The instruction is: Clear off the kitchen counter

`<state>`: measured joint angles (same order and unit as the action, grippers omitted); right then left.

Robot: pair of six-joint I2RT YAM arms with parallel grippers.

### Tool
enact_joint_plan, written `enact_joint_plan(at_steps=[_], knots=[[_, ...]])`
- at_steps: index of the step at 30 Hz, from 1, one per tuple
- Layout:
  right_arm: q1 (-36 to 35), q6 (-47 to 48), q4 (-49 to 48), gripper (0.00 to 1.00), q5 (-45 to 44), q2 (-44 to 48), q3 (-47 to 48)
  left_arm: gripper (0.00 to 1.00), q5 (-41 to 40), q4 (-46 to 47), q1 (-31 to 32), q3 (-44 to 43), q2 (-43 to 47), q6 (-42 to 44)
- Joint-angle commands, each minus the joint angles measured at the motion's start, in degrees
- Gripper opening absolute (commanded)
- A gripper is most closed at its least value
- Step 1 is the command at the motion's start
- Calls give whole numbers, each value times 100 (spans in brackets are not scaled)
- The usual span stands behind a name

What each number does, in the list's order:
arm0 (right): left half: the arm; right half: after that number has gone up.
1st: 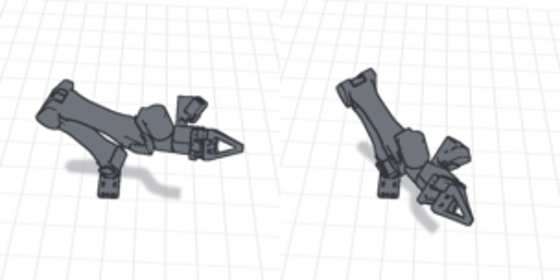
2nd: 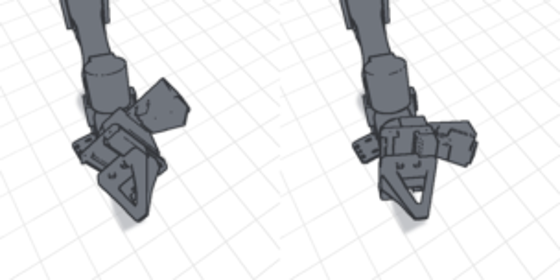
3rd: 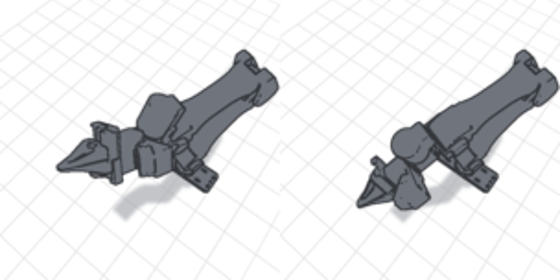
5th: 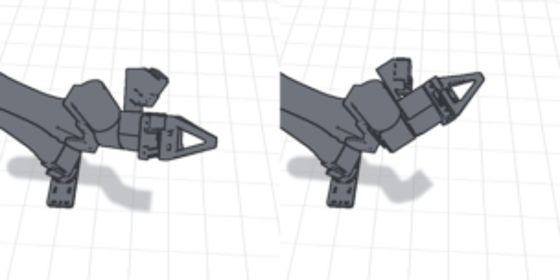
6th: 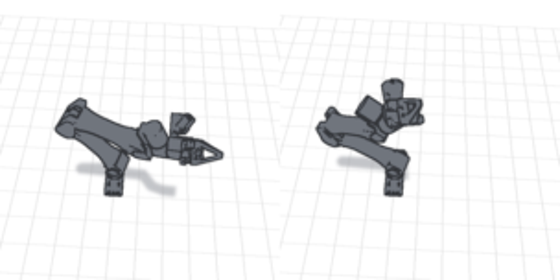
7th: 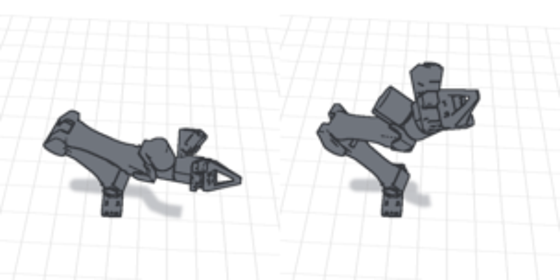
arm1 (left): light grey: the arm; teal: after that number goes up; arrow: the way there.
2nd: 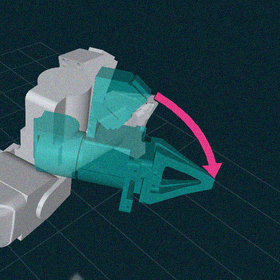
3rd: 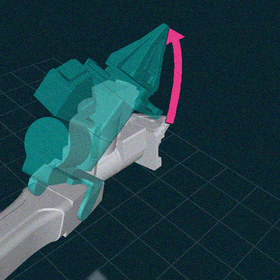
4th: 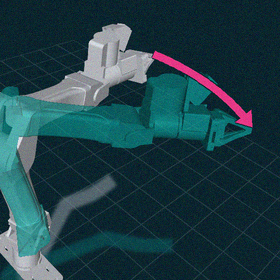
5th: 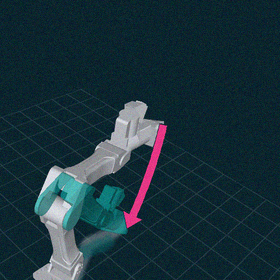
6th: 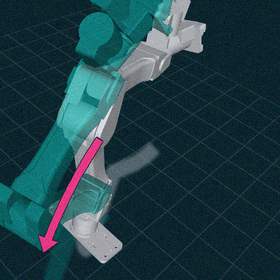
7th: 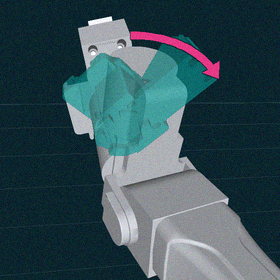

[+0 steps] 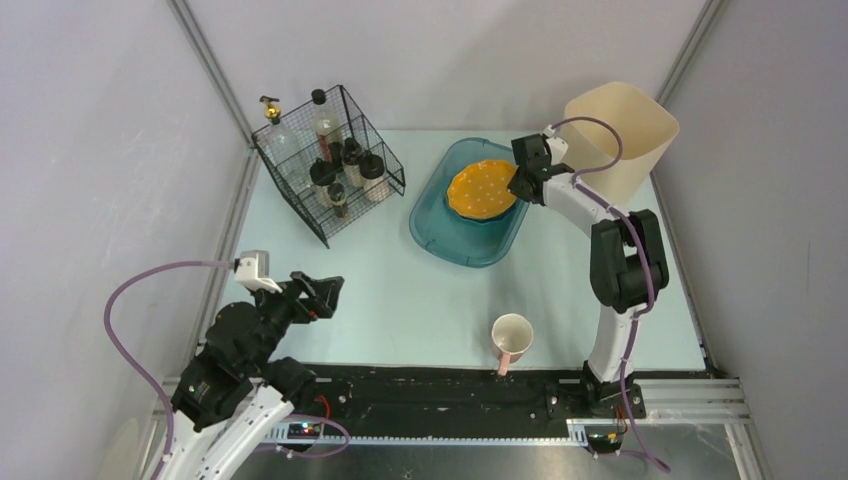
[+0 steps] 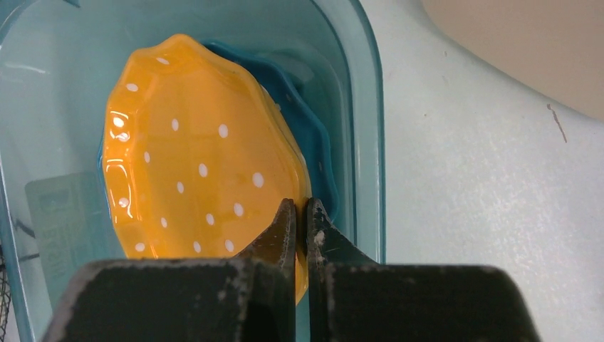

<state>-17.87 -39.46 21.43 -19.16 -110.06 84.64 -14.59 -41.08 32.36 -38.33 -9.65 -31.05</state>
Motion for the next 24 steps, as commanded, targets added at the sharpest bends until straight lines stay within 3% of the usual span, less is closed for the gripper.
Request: enact_joint_plan(at_steps=[1,11,18,21,24], knots=[[67,-517,-876,0,-138,8,150,98,83,135,-66,-31,-75,60],[151,-868,-893,0,0,-379,-67,98,150,142,-165,-33,-107,64],[153,-826,-788,30,219,-537,-13,98,175,153,-188,-20,-115,71],[150,-567,-321,44,311,-711,344,98,176,151,-187,-24,-104,71],[128,-336,389,50,394,-967,886,98,184,156,-188,-20,-79,66]])
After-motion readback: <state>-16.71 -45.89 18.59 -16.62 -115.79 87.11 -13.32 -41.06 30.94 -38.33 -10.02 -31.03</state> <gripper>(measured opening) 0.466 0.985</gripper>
